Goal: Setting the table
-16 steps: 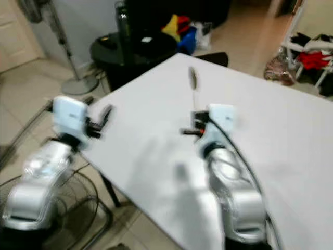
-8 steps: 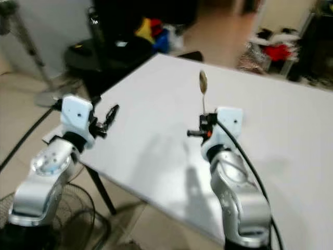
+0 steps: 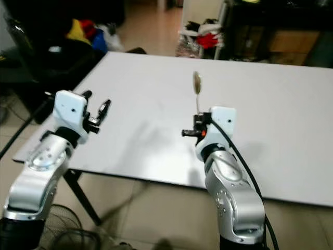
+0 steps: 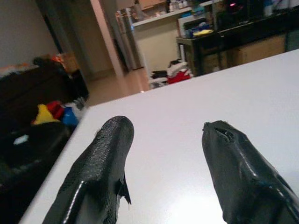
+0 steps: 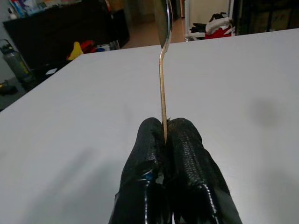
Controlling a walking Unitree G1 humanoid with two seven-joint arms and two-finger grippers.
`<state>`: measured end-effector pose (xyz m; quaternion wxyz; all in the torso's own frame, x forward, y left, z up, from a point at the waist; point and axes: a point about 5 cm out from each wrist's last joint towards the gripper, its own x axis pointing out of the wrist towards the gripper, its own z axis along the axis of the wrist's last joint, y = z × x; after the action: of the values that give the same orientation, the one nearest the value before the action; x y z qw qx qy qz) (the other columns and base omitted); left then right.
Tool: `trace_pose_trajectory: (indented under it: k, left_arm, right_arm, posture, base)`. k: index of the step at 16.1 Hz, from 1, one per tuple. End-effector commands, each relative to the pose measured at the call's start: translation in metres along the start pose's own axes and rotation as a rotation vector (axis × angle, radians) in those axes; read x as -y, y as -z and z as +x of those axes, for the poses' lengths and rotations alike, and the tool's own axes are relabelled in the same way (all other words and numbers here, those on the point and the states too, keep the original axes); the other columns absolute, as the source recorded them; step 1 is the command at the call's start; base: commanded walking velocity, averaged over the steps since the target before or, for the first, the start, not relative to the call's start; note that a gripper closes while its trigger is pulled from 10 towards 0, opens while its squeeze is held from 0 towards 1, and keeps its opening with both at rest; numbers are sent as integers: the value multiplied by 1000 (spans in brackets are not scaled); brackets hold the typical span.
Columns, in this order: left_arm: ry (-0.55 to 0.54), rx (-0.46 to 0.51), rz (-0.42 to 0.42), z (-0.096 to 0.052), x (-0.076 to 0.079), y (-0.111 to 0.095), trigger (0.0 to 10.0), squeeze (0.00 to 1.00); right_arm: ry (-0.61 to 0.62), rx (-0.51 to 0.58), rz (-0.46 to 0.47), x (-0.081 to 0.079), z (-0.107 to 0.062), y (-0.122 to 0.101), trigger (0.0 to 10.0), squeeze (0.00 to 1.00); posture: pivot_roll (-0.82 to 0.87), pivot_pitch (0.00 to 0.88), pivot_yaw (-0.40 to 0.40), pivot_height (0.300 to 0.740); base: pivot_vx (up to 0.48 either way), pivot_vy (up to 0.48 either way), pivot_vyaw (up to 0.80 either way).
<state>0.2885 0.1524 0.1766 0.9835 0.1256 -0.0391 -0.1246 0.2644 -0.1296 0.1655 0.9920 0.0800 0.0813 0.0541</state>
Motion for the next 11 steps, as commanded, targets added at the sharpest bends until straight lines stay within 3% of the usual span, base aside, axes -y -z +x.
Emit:
trace_pose_trajectory:
  k: [1,4,7,11]
  left_arm:
    - [10,3,-9,-1,1,-1,10000,0]
    - [57,-7,1,-2,6,0,10000,0]
    - [20,0,-26,-1,-2,-1,10000,0]
    - [31,-7,-32,-2,-1,1,10000,0]
  right_arm:
    - [3,-4,-11,3,3,-2,10000,0]
    - [-2,-36,-26,4,9,-2,10000,0]
    - [-26,-37,-21,4,13,-2,10000,0]
    - [-51,-30,-30,1,13,-2,10000,0]
  posture:
    - [117,0,70,727]
    - [121,0,72,727]
    - [132,0,63,727]
    - [129,0,66,727]
  base:
    - [0,0,0]
    - [0,0,0]
    - [0,0,0]
    - [322,0,0]
